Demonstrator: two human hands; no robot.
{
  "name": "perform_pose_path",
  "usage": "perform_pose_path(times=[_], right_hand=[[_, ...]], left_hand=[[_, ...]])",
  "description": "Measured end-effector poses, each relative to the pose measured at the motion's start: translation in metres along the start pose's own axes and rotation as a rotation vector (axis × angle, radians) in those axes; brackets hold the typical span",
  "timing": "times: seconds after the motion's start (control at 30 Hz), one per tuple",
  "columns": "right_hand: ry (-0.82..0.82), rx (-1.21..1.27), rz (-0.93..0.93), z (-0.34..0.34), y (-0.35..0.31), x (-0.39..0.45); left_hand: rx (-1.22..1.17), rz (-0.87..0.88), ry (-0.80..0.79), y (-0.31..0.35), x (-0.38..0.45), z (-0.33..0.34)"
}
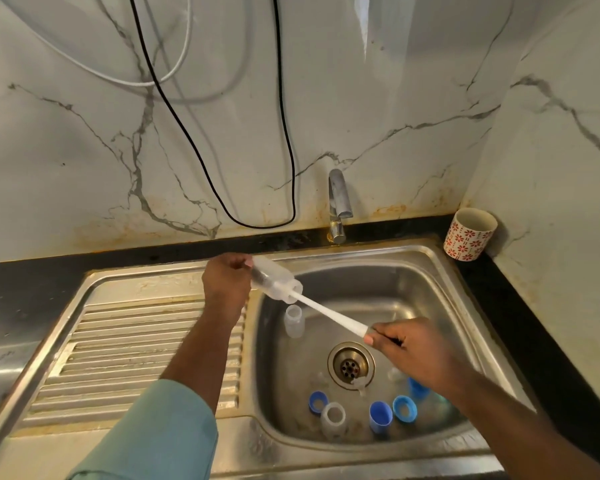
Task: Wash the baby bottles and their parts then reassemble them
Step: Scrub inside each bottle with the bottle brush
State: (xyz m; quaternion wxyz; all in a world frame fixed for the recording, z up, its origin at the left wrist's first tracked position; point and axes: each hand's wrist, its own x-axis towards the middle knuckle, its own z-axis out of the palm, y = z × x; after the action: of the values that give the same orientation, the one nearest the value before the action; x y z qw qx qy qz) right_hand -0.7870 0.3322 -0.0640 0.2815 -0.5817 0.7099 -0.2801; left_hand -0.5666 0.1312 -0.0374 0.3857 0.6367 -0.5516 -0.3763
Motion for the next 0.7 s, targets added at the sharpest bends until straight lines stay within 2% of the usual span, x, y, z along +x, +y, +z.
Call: perform_pose_path(times=[0.07, 0.17, 0.23, 0.3, 0.33, 0.4, 0.57, 0.6, 0.7], right_hand=[[0.026, -0.225, -0.078, -0.001, -0.006, 0.003], [0.063, -0.506, -0.154, -0.004, -0.013, 0.006], [0.064, -0.52, -0.178, -0.006, -0.015, 0.006], [0.045, -0.483, -0.191, -0.008, -0.011, 0.005], [0.022, -0.424, -0.176, -0.01, -0.006, 0.004], [-0.013, -0.184, -0.072, -0.011, 0.001, 0.001], [-0.092, 0.347, 0.191, -0.005, -0.003, -0.004], [-0.109, 0.397, 0.202, -0.004, -0.003, -0.004], [-0.091, 0.441, 0.197, 0.0, -0.004, -0.005]], left_hand=[[0.143, 0.086, -0.013, 0.006, 0.003, -0.001], [0.293, 0.107, -0.043, 0.018, 0.004, 0.001], [0.402, 0.134, -0.021, 0.018, 0.006, 0.005], [0.41, 0.139, 0.007, 0.019, 0.001, 0.009], [0.329, 0.118, 0.007, 0.019, 0.0, 0.012], [0.015, 0.021, -0.035, 0.018, -0.006, 0.019], [-0.833, -0.333, -0.289, 0.014, -0.02, 0.019], [-0.914, -0.382, -0.327, 0.01, -0.02, 0.017], [-0.883, -0.406, -0.392, 0.004, -0.02, 0.011]])
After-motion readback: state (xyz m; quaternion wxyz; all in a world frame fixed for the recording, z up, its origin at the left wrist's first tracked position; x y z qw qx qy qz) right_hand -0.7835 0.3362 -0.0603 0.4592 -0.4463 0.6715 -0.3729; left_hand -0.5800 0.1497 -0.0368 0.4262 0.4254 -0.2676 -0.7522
